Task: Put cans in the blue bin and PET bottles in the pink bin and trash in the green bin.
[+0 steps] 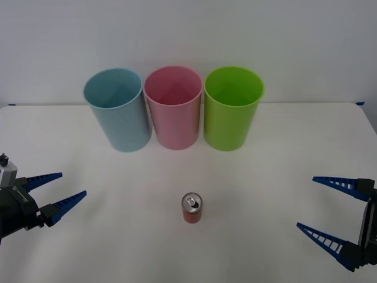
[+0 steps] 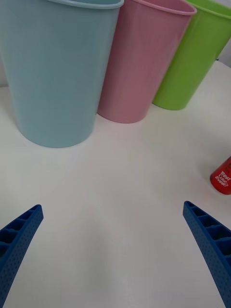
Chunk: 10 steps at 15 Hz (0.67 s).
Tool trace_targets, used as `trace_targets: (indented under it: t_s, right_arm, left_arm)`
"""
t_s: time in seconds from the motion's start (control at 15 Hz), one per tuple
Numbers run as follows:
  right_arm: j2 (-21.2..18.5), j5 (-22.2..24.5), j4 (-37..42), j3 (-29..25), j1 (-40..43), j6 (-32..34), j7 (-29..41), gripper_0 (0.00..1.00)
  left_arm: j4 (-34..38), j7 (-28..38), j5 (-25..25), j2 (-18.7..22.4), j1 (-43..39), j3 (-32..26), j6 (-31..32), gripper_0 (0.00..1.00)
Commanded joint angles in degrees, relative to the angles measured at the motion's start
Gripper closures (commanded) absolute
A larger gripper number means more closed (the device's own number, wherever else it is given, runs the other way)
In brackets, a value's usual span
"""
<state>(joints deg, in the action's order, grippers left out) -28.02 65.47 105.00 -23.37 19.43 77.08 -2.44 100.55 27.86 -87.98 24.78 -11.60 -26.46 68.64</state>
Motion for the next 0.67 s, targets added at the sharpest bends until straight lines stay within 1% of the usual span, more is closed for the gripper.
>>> trace_targets:
  t_s: [0.07,0.2,0.33,0.4,0.67]
  right_arm:
    - [0.2,-1.1,-4.3,0.3,-0.4,2.1,-4.0,0.00]
    - [0.7,-1.4,-6.9,1.6,-0.7,2.2,-6.4,0.00]
    - [2.1,-1.2,-9.1,2.6,-1.1,2.1,-7.9,0.00]
    - [3.4,-0.4,-9.5,3.0,-1.2,2.1,-8.2,0.00]
    - [10.3,5.7,-9.5,3.1,-2.1,1.9,-8.7,0.00]
  left_arm:
    - [0.0,0.0,0.0,0.0,0.0,0.0,0.0,0.00]
    - [0.0,0.0,0.0,0.0,0.0,0.0,0.0,0.00]
    - [0.0,0.0,0.0,0.0,0.0,0.0,0.0,0.00]
    - [0.0,0.0,0.0,0.0,0.0,0.0,0.0,0.00]
    - [0.0,0.0,0.0,0.0,0.0,0.0,0.0,0.00]
